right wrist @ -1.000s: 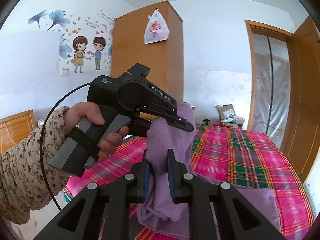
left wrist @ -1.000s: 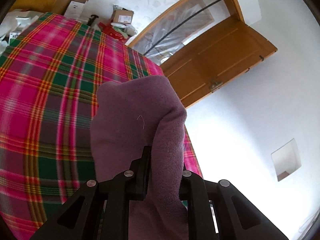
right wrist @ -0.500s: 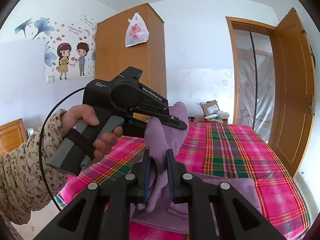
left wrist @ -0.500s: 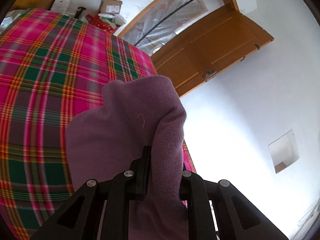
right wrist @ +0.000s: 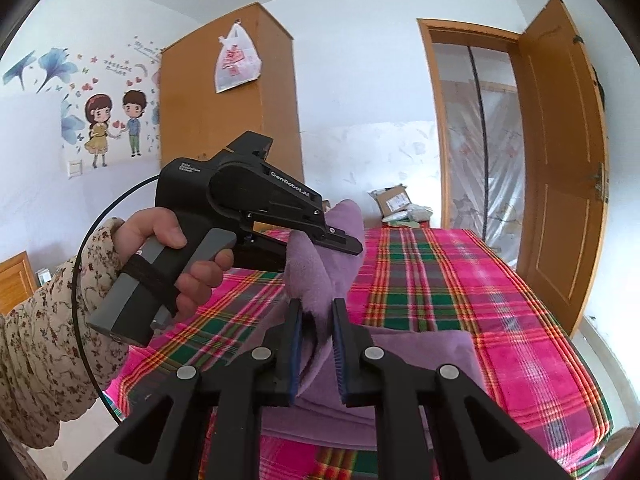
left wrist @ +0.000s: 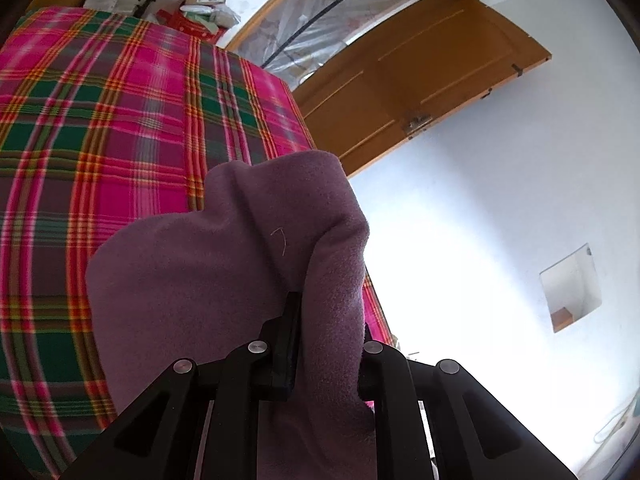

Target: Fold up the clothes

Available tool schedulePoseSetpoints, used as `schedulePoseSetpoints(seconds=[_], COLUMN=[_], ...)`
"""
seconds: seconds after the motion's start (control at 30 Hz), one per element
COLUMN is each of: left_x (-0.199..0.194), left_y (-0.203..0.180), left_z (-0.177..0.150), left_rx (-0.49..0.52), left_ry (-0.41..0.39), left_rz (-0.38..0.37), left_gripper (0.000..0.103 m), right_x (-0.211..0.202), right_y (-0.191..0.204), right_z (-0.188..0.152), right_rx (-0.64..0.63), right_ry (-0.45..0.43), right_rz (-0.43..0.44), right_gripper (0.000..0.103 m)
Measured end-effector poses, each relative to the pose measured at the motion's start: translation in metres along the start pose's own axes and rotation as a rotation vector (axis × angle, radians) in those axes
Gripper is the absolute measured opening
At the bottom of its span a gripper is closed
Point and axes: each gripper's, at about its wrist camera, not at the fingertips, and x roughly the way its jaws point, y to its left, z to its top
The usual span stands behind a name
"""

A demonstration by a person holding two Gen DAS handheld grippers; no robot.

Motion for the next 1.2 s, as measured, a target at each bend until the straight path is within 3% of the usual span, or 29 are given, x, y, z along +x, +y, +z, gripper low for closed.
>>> schedulePoseSetpoints(seconds=[0.5, 1.2], left_x=[0.057, 0.116], left_y=[-0.004, -0.011], left_z=[-0.001, -0.002], left_rx=[-0.005, -0.012], left_ry=[0.093, 0.203], left_rz=[0.056, 0.105], left_gripper=[0.015, 0.016], right_x=[0.001, 0.009], right_y=[-0.045, -0.076], right_z=[-0.021, -0.047], right_rx=[0.101, 0.163], right_ry=[0.051, 0.124], right_rz=[-0.096, -0.189], right_gripper=[0.005, 0.003])
